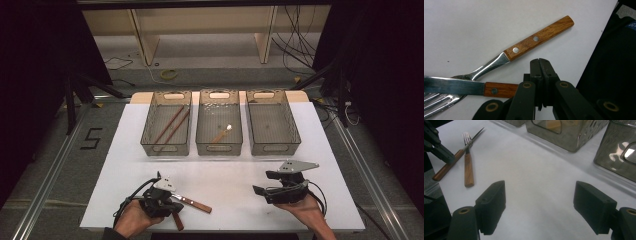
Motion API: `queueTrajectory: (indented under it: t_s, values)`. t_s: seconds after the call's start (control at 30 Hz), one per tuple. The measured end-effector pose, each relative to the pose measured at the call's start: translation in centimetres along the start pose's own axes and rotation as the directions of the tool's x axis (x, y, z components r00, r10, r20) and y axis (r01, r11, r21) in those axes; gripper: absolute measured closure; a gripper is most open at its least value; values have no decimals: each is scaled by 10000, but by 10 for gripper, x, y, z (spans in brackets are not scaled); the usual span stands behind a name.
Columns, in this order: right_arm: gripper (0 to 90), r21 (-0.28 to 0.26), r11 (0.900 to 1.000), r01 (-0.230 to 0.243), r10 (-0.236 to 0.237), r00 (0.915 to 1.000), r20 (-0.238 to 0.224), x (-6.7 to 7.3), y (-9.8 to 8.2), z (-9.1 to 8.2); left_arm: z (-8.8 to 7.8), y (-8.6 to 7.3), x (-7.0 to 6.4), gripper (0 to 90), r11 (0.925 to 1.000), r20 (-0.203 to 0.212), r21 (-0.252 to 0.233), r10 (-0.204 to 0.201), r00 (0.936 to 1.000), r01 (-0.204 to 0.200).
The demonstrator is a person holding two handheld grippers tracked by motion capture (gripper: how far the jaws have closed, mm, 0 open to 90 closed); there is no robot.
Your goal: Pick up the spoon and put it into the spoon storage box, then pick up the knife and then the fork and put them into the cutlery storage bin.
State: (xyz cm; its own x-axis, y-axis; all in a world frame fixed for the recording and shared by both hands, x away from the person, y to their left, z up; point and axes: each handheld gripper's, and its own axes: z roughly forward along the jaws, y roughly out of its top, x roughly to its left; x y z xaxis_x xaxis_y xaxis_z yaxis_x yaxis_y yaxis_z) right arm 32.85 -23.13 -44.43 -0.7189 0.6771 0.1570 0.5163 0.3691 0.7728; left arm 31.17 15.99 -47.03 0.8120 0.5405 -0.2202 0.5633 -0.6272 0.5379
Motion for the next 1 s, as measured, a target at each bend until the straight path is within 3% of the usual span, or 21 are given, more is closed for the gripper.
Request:
queueTrajectory:
  t_s: [0.47, 0.8, 1.0]
  values:
    - [268, 8, 10000, 6, -6, 10000, -26, 0, 0, 1, 6, -3, 2, 888, 9983, -30, 577, -89, 10000, 90]
    - [268, 27, 10000, 15, -15, 10000, -20, 0, 0, 1, -2, -8, 12, 888, 9943, 123, 1044, -234, 9996, 220]
    - [268, 64, 10000, 37, -37, 10000, -33, 0, 0, 2, -8, -11, 19, 888, 9903, -218, 1343, -345, 9992, 371]
